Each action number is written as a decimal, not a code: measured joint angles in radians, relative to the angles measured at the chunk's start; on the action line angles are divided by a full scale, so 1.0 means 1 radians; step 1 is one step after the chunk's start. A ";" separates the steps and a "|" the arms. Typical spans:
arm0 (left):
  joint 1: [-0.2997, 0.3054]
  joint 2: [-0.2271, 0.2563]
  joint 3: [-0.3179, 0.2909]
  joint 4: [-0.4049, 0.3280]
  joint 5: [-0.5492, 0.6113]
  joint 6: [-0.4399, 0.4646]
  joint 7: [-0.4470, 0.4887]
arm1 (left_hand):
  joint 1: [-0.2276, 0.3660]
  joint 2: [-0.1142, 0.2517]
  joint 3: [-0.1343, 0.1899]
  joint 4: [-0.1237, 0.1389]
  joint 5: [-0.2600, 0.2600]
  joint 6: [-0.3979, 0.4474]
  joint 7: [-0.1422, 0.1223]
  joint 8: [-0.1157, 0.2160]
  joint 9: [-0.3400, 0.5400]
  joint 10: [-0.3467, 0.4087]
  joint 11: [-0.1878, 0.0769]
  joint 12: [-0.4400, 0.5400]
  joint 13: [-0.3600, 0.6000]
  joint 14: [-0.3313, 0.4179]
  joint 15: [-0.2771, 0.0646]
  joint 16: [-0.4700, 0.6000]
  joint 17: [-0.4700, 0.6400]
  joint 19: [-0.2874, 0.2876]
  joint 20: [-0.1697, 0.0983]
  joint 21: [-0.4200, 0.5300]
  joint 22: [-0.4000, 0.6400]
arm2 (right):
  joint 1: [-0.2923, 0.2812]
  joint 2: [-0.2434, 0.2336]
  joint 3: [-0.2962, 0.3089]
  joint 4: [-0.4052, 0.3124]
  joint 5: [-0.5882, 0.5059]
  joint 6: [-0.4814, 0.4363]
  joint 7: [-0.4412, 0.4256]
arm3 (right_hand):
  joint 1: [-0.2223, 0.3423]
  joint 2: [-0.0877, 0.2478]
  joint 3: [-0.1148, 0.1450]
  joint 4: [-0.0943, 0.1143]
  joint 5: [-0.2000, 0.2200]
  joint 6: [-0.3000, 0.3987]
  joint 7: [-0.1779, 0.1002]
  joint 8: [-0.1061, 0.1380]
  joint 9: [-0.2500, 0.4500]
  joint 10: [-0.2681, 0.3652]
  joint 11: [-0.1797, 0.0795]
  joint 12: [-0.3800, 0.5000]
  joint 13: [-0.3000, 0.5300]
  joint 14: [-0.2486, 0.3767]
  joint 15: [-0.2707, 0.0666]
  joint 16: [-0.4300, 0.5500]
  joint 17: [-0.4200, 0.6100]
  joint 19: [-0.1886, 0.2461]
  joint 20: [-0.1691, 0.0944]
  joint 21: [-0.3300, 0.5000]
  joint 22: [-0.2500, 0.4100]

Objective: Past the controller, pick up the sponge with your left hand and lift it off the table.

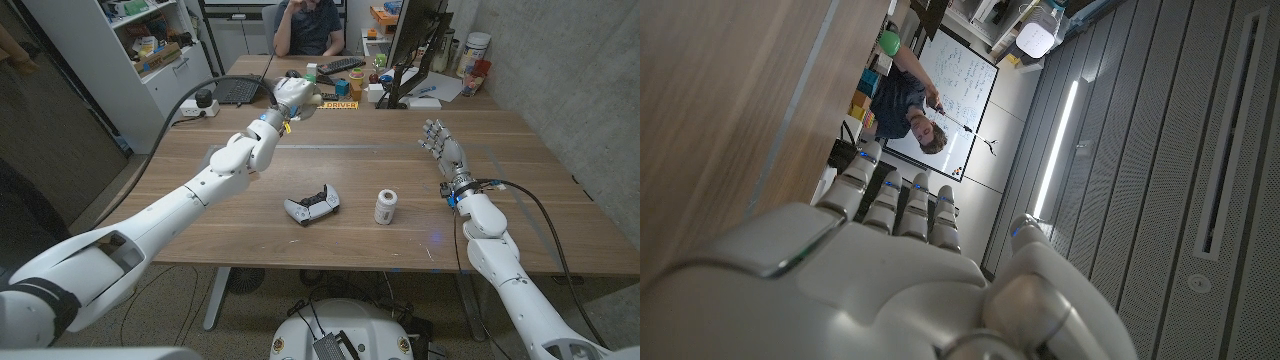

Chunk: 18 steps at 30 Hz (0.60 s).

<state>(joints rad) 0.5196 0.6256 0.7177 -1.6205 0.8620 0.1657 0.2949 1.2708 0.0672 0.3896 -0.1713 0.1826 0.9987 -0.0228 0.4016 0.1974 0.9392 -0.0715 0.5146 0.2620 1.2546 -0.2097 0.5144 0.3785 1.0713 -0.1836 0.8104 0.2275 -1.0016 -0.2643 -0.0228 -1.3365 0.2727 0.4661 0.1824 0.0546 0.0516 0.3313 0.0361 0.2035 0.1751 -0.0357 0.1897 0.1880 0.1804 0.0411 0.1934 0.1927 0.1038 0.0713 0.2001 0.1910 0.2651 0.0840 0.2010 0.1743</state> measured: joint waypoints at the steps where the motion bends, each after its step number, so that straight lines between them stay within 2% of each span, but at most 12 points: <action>1: 0.005 -0.002 -0.003 -0.001 0.000 0.000 0.000 | 0.000 0.000 0.000 0.000 0.000 0.000 0.000 0.000 0.000 0.000 0.000 0.000 0.000 0.000 0.000 0.000 0.000 0.000 0.000 0.000 0.000 | 0.000 0.000 0.000 0.000 0.000 0.000 0.000 | 0.000 0.000 0.000 0.000 0.000 0.000 0.000 0.000 0.000 0.000 0.000 0.000 0.000 0.000 0.000 0.000 0.000 0.000 0.000 0.000 0.000; 2: 0.012 -0.006 -0.008 -0.003 0.000 0.012 0.049 | 0.000 0.000 0.000 0.000 0.000 0.000 0.000 0.000 0.000 0.000 0.000 0.000 0.000 0.000 0.000 0.000 0.001 0.000 0.000 0.000 0.000 | -0.004 -0.001 -0.001 -0.005 0.001 0.000 0.000 | 0.000 0.000 0.000 0.000 0.000 0.000 0.000 0.000 0.000 0.000 0.000 0.000 0.000 0.000 0.000 0.000 0.000 0.000 0.000 0.000 0.000; 5: 0.025 -0.011 -0.017 -0.007 0.000 0.014 0.058 | 0.000 0.000 0.000 0.000 0.000 0.000 0.000 0.000 0.000 0.000 0.000 0.000 0.000 0.000 0.000 0.000 0.005 0.000 0.000 0.007 0.000 | -0.005 -0.001 -0.002 -0.007 0.001 0.000 -0.002 | 0.000 0.000 0.000 0.000 0.000 0.000 0.000 0.000 0.000 0.000 0.000 0.000 0.000 0.000 0.000 0.000 0.000 0.000 0.000 0.000 0.000; 6: 0.029 -0.013 -0.020 -0.008 -0.003 0.022 0.111 | 0.000 0.000 0.000 0.000 0.000 0.000 0.000 0.000 0.000 0.000 0.000 0.000 0.000 0.000 0.000 0.000 0.005 0.000 0.000 0.008 0.000 | -0.005 -0.001 -0.002 -0.007 0.002 0.000 -0.002 | 0.000 0.000 0.000 0.000 0.000 0.000 0.000 0.000 0.000 0.000 0.000 0.000 0.000 0.000 0.000 0.000 0.000 0.000 0.000 0.000 0.000; 18: 0.066 -0.023 -0.046 -0.021 -0.022 0.023 0.234 | 0.000 0.000 0.000 0.000 0.006 0.009 0.002 -0.004 0.000 0.002 0.002 0.000 0.000 0.006 0.004 0.000 0.009 0.000 0.000 0.022 0.000 | -0.034 -0.008 -0.007 -0.046 0.003 -0.005 -0.012 | 0.000 0.000 0.000 0.000 0.000 0.000 0.000 0.000 0.000 0.000 0.000 0.000 0.000 0.000 0.000 0.000 0.000 0.000 0.000 0.000 0.000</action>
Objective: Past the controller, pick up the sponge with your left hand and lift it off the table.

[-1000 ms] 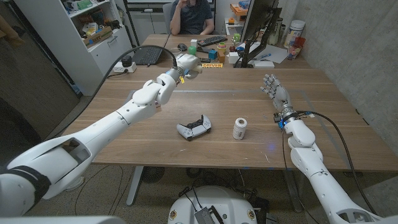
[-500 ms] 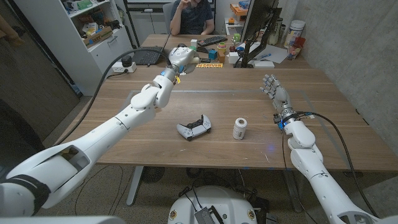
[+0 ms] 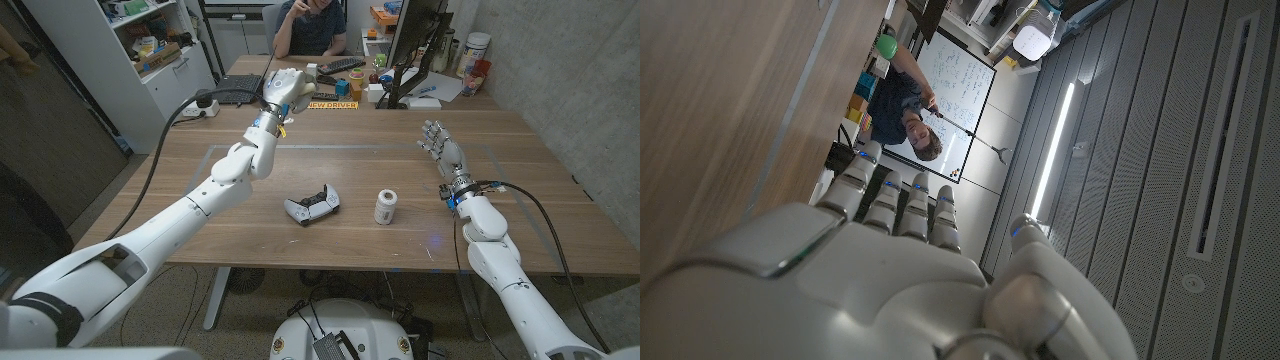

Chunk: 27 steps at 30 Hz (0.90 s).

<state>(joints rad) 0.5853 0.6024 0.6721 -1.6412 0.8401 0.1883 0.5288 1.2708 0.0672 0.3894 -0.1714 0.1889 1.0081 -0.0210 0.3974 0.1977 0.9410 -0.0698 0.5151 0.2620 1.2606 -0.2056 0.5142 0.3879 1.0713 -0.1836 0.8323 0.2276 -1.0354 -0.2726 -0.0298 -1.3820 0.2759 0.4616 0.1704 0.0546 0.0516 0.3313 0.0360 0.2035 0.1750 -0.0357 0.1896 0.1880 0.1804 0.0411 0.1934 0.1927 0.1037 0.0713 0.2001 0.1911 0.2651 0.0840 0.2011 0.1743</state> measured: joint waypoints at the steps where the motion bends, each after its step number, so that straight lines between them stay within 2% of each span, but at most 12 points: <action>1: 0.005 -0.002 -0.003 -0.001 0.000 0.000 0.000 | 0.000 0.000 0.000 0.000 0.001 0.000 0.000 0.000 0.000 0.000 0.000 0.000 0.000 0.000 0.000 0.000 0.000 0.000 0.000 0.000 0.000 | 0.000 0.000 0.000 0.000 0.000 -0.001 -0.002 | 0.000 0.000 0.000 0.000 0.000 0.000 0.000 0.000 0.000 0.000 0.000 0.000 0.000 0.000 0.000 0.000 0.000 0.000 0.000 0.000 0.000; 3: 0.009 -0.004 -0.005 -0.002 0.000 0.000 0.000 | 0.000 0.000 -0.001 -0.001 0.002 0.003 0.003 -0.004 0.000 0.000 0.000 0.002 0.000 0.000 0.000 0.000 0.003 0.000 0.000 0.004 0.000 | 0.000 0.000 0.000 0.000 0.000 -0.002 -0.004 | 0.000 0.000 0.000 0.000 0.000 0.000 0.000 0.000 0.000 0.000 0.000 0.000 0.000 0.000 0.000 0.000 0.000 0.000 0.000 0.000 0.000; 4: 0.014 -0.006 -0.010 -0.003 -0.006 -0.002 0.048 | 0.000 0.000 -0.001 -0.001 0.002 0.003 0.003 -0.004 0.000 0.000 0.000 0.002 0.000 0.000 0.000 0.000 0.004 0.000 0.000 0.004 0.000 | -0.009 -0.002 -0.001 -0.012 0.000 -0.002 -0.005 | 0.000 0.000 -0.003 0.003 0.000 0.000 0.000 0.000 0.000 0.000 0.000 0.000 0.000 0.000 0.000 0.000 0.000 0.000 0.000 0.000 0.000; 9: 0.028 -0.008 -0.016 -0.007 -0.008 -0.003 0.063 | 0.000 0.000 -0.003 0.001 0.002 0.007 -0.001 -0.005 0.000 0.000 0.000 0.006 0.000 0.005 -0.005 0.000 0.004 0.000 0.000 0.011 -0.005 | -0.012 -0.003 -0.002 -0.016 0.001 -0.004 -0.010 | 0.000 0.000 -0.003 0.003 0.000 0.000 0.000 0.000 0.000 0.000 0.000 0.000 0.000 0.000 0.000 0.000 0.000 0.000 0.000 0.000 0.000; 10: 0.030 -0.009 -0.017 -0.008 -0.011 -0.007 0.098 | 0.000 0.000 -0.006 0.003 0.002 0.009 -0.002 -0.006 0.000 0.000 0.000 0.006 0.000 0.007 -0.003 0.000 0.004 -0.001 -0.001 0.011 -0.005 | -0.020 -0.006 -0.005 -0.028 0.001 -0.004 -0.011 | 0.000 0.000 -0.003 0.003 0.000 0.000 0.000 0.000 0.000 0.000 0.000 0.000 0.000 0.000 0.000 0.000 0.000 0.000 0.000 0.000 0.000; 27: 0.068 -0.014 -0.042 -0.021 -0.036 -0.009 0.180 | 0.003 -0.003 -0.006 0.003 0.002 0.016 0.001 -0.016 0.005 0.000 0.000 0.008 0.000 0.007 -0.004 -0.002 0.013 -0.010 0.002 0.028 -0.005 | -0.048 -0.013 -0.012 -0.054 0.007 -0.003 -0.026 | 0.000 0.000 -0.003 0.003 0.000 0.000 0.000 0.000 0.000 0.000 0.000 0.000 0.000 0.000 0.000 0.000 0.000 0.000 0.000 0.000 0.000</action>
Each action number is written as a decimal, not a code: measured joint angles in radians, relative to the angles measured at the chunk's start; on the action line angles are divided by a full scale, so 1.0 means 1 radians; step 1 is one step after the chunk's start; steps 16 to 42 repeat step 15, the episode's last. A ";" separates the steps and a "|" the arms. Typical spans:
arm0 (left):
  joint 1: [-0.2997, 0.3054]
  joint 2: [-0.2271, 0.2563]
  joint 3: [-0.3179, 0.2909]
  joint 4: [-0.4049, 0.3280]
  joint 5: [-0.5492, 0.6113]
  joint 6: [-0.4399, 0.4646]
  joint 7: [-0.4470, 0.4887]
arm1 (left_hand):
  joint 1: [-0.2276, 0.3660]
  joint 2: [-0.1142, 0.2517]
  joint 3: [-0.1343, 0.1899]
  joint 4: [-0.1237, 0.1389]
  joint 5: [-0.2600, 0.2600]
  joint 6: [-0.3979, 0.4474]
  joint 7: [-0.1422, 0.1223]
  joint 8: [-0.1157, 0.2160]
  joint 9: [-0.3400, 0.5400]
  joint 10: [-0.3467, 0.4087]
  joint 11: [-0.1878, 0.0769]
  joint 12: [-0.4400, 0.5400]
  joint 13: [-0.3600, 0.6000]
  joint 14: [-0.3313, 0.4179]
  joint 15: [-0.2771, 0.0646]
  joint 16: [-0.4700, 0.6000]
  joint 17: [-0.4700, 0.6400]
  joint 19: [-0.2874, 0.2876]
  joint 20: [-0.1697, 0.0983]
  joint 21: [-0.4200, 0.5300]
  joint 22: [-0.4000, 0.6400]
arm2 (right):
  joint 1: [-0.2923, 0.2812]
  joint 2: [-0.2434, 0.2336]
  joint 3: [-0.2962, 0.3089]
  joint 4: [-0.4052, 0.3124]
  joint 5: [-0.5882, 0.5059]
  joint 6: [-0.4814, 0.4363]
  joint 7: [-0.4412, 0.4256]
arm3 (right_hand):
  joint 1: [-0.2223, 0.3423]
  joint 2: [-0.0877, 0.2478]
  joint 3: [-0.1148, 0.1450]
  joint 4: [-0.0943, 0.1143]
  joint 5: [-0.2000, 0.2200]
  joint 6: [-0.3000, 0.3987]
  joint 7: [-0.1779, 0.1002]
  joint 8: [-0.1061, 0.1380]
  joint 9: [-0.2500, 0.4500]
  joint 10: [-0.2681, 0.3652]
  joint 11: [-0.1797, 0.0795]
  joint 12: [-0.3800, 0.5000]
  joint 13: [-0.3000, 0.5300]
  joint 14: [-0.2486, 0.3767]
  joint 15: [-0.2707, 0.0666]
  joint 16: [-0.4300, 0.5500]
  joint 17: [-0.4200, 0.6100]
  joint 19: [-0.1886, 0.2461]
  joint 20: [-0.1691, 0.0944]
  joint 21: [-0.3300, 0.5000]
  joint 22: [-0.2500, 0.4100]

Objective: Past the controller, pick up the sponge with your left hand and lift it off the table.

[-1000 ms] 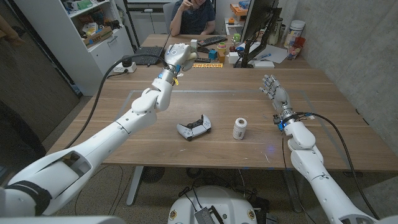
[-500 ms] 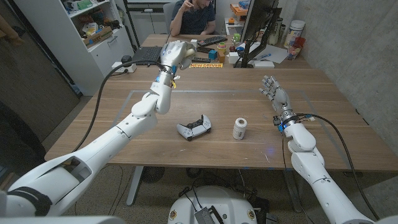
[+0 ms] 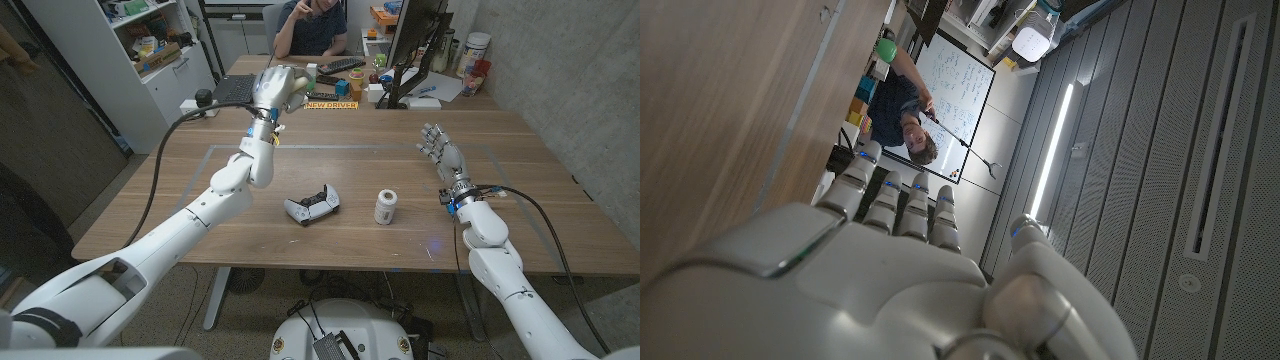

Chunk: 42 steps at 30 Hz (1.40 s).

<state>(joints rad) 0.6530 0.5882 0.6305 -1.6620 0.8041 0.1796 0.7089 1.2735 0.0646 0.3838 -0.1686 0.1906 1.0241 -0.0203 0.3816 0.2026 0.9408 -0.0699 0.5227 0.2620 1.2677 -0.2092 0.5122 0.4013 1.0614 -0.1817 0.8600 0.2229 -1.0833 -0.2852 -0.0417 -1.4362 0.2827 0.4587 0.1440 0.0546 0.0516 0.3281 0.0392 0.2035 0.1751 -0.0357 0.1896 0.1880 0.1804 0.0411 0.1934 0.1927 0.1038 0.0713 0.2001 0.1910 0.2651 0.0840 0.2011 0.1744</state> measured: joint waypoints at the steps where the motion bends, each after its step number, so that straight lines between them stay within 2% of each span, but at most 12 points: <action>1: 0.001 0.000 -0.002 0.000 -0.002 0.000 0.000 | 0.000 0.000 0.000 0.000 0.000 0.004 -0.003 -0.004 0.000 0.000 0.000 0.000 0.000 0.000 0.000 0.000 0.000 -0.003 0.003 0.002 0.000 | -0.001 0.000 0.000 -0.001 0.000 0.001 -0.001 | 0.000 0.000 0.000 0.000 0.000 0.000 0.000 0.000 0.000 0.000 0.000 0.000 0.000 0.000 0.000 0.000 0.000 0.000 0.000 0.000 0.000; 15: 0.008 -0.003 -0.007 0.008 -0.007 -0.015 0.043 | 0.001 -0.001 0.003 0.003 0.000 0.005 -0.001 -0.007 0.000 0.000 0.000 -0.007 0.000 0.004 0.000 -0.008 0.005 -0.003 0.003 0.013 -0.003 | -0.008 -0.001 -0.008 -0.007 0.001 0.011 -0.014 | 0.000 0.000 0.000 0.000 0.000 0.000 0.000 0.000 0.000 0.000 0.000 0.000 0.000 0.004 -0.004 0.000 0.000 0.000 0.000 0.000 0.000; 42: 0.008 -0.003 -0.007 0.008 -0.007 -0.015 0.043 | 0.001 -0.001 0.003 0.003 0.000 0.005 -0.001 -0.007 0.000 0.000 0.000 -0.007 0.000 0.004 0.000 -0.008 0.005 -0.003 0.003 0.013 -0.003 | -0.008 -0.001 -0.008 -0.007 0.001 0.011 -0.014 | 0.000 0.000 0.000 0.000 0.000 0.000 0.000 0.000 0.000 0.000 0.000 0.000 0.000 0.004 -0.004 0.000 0.000 0.000 0.000 0.000 0.000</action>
